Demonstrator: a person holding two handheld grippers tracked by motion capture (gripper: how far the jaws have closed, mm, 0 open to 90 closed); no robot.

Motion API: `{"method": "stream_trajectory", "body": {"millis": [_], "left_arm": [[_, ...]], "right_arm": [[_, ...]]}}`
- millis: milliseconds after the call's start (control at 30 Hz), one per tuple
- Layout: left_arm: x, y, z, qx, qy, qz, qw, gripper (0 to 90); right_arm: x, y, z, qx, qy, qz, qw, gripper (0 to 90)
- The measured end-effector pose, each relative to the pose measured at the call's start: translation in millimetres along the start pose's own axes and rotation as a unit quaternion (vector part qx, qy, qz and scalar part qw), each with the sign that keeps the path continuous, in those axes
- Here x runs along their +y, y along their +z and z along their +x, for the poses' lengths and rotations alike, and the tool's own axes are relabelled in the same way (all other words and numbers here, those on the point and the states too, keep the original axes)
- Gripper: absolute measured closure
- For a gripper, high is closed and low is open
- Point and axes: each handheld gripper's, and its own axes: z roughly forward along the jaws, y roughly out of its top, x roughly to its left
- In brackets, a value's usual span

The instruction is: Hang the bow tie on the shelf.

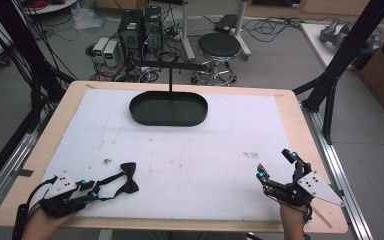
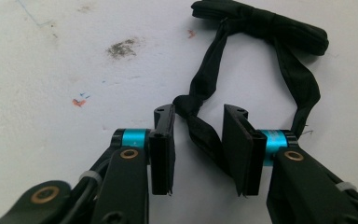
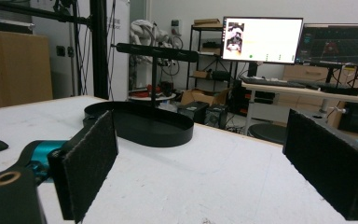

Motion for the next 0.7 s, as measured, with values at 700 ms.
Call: {"method": "stream_trajectory", "body": {"millis": [700], "left_arm": [[34.1, -18.2, -12.1, 0.019, 0.014, -0.137, 0.9904, 88.6]], "right_arm": [[-0.8, -0.8, 1.0, -0.002, -0.003, 0.005, 1.0000, 9.3]]}}
